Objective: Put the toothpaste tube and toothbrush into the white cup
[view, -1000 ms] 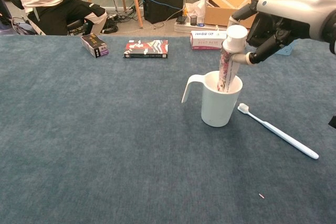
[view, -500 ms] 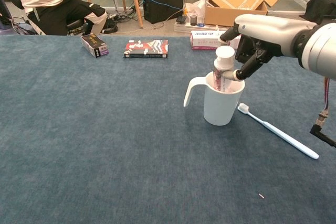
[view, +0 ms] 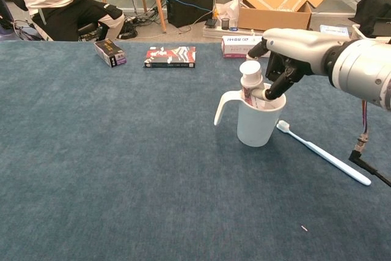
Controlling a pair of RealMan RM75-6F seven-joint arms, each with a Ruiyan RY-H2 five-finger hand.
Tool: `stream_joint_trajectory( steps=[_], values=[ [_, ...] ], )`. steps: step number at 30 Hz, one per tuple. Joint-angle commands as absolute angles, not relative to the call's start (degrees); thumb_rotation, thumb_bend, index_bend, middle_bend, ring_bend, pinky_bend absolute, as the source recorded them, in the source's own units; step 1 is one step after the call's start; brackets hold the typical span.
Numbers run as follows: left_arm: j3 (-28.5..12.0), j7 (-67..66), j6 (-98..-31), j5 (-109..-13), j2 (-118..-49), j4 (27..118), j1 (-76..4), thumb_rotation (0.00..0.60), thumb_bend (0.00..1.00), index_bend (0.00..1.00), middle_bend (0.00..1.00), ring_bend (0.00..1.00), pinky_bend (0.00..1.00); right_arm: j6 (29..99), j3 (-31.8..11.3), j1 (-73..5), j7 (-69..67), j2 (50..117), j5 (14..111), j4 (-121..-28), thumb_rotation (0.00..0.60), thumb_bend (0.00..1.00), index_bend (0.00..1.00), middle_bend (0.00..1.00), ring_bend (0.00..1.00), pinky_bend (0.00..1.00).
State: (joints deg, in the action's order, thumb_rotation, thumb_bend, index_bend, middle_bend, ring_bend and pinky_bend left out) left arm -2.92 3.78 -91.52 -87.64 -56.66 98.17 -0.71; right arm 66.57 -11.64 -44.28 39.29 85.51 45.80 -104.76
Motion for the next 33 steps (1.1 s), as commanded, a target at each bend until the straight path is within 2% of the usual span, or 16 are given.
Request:
stream_joint_trajectory(
  steps=[1, 10, 18, 25, 33],
  values=[
    [-2.9, 3.8, -91.5, -87.7, -56.7, 98.2, -0.7, 0.600, 0.04, 0.03, 0.15, 0.16, 0.26, 66.4, -11.6, -44.5, 39.1, 85.7, 45.6, -104.4, 0.600, 0.35, 0.63, 1.00, 1.00, 1.00],
    [-2.9, 3.8, -91.6, -87.7, -56.6, 98.2, -0.7, 0.600, 0.04, 0.03, 0.15, 0.16, 0.26, 65.7, -11.4, -44.9, 37.9, 85.7, 46.0, -103.9, 0.600, 0.23, 0.43, 1.00, 1.00, 1.00],
    [-2.9, 3.8, -91.5, -87.7, -56.6, 98.2, -0.7, 0.600, 0.04, 0.03, 0.15, 0.16, 0.26, 65.5, -11.0, -44.9, 37.1, 85.3, 46.6, -103.9, 0.600, 0.15, 0.29, 1.00, 1.00, 1.00],
    [-2.9, 3.7, -91.5, -87.7, -56.6, 98.2, -0.7, 0.600, 0.05, 0.03, 0.15, 0.16, 0.26, 66.0, -10.7, -44.6, 36.3, 84.8, 47.7, -104.1, 0.600, 0.12, 0.23, 1.00, 1.00, 1.00],
    [-3.0, 3.6, -91.4, -87.6, -56.7, 98.2, -0.7, 0.600, 0.04, 0.03, 0.15, 0.16, 0.26, 69.0, -9.9, -42.5, 34.2, 82.4, 53.0, -107.0, 0.600, 0.12, 0.21, 1.00, 1.00, 1.00]
  ],
)
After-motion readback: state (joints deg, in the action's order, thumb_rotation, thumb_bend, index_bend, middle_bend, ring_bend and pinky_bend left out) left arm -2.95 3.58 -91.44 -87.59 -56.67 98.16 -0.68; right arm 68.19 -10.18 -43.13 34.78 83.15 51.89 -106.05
